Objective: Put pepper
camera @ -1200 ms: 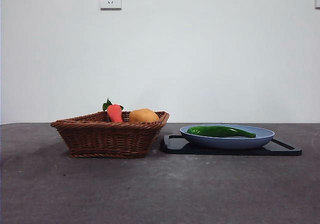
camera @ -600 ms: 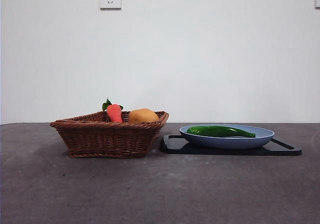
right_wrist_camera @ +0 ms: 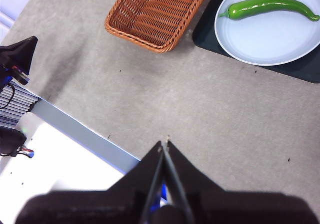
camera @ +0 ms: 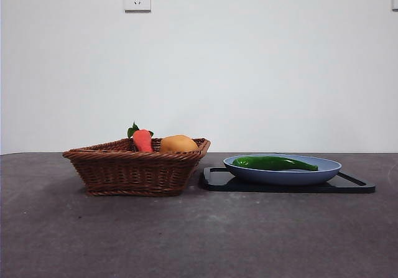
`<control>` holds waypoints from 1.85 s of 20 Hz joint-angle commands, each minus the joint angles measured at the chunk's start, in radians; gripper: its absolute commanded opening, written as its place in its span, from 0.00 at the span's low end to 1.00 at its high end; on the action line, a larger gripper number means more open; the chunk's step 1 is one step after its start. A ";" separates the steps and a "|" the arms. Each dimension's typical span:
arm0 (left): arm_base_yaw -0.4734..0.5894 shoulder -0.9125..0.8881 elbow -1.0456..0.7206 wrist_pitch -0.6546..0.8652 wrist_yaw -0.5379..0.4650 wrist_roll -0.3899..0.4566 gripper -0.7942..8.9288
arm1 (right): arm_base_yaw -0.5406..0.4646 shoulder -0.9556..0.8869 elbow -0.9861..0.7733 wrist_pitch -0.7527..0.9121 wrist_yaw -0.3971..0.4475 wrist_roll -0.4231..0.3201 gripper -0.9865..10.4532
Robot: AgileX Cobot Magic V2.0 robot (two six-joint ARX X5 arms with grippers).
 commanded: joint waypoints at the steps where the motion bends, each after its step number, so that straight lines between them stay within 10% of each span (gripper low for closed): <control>1: 0.003 -0.005 -0.010 0.004 0.003 -0.028 0.09 | 0.002 0.006 0.016 -0.016 0.002 0.002 0.10; 16: 0.003 -0.004 -0.010 0.005 -0.001 -0.028 0.09 | 0.002 0.006 0.016 -0.016 0.002 0.002 0.10; 20: 0.003 -0.004 -0.010 0.005 -0.002 -0.028 0.09 | -0.031 -0.027 0.011 0.025 0.002 -0.134 0.10; 30: 0.003 -0.004 -0.010 0.008 -0.002 -0.028 0.09 | -0.156 -0.539 -0.667 0.902 0.090 -0.031 0.10; 37: 0.003 -0.004 -0.010 0.011 -0.001 -0.028 0.09 | -0.156 -0.758 -1.075 1.201 0.227 0.056 0.10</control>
